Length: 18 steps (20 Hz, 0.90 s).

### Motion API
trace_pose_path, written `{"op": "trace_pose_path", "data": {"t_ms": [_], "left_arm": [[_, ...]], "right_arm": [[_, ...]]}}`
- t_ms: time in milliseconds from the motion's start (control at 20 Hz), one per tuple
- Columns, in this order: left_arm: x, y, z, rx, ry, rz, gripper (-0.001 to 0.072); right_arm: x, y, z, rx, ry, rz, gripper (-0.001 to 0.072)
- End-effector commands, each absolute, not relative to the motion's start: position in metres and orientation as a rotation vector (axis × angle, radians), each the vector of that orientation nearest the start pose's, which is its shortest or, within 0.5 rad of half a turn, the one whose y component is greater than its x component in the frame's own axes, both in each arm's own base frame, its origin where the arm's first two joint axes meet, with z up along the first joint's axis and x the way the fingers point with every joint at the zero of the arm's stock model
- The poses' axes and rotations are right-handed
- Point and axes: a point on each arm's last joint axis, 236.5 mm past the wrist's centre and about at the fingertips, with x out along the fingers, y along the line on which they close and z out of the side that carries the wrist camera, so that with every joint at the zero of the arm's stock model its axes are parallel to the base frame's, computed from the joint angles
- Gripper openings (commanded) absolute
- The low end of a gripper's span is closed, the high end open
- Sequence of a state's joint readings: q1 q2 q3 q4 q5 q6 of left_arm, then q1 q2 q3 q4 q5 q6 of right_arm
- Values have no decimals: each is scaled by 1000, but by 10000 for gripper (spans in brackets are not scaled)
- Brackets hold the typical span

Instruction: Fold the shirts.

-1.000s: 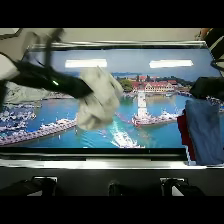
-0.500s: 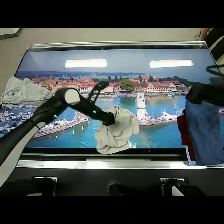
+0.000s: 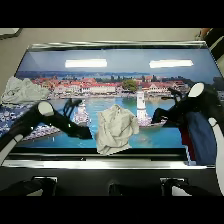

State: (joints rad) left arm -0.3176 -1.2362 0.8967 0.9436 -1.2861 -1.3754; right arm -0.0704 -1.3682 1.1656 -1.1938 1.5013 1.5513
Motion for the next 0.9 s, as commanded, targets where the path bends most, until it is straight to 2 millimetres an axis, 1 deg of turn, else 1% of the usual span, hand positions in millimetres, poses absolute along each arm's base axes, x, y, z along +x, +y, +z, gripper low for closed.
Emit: {"op": "trace_pose_path", "data": {"t_ms": [0, 100, 250, 300, 400, 450, 500, 550, 650, 700, 750, 800, 850], "left_arm": [[188, -243, -62, -429, 1607, -702, 644], [190, -255, -74, -442, 1560, -678, 645], [199, -270, -82, -442, 1504, -659, 642], [202, -275, -86, -464, 1497, -646, 614], [207, -282, -90, -521, 1493, -618, 441], [208, -284, -90, -542, 1496, -611, 331], [208, -284, -90, -546, 1497, -611, 140], [208, -284, -89, -547, 1498, -616, 32], [208, -285, -83, -546, 1488, -628, 31], [209, -286, -80, -547, 1476, -633, 31], [210, -286, -75, -547, 1460, -641, 31], [212, -286, -69, -544, 1441, -651, 31], [215, -286, -61, -525, 1410, -666, 30]], "right_arm": [[300, 79, -56, 457, 1763, 261, 678], [304, 83, -63, 467, 1761, 284, 688], [312, 94, -68, 514, 1744, 318, 689], [315, 99, -70, 540, 1737, 331, 689], [319, 108, -76, 584, 1737, 342, 688], [319, 114, -81, 575, 1746, 349, 687], [320, 121, -88, 559, 1747, 355, 685], [323, 128, -94, 550, 1738, 354, 683], [332, 138, -104, 578, 1720, 309, 657], [333, 146, -107, 588, 1720, 316, 570], [332, 152, -110, 593, 1725, 325, 544], [331, 155, -113, 589, 1730, 323, 429], [333, 156, -115, 590, 1726, 321, 256]]}}
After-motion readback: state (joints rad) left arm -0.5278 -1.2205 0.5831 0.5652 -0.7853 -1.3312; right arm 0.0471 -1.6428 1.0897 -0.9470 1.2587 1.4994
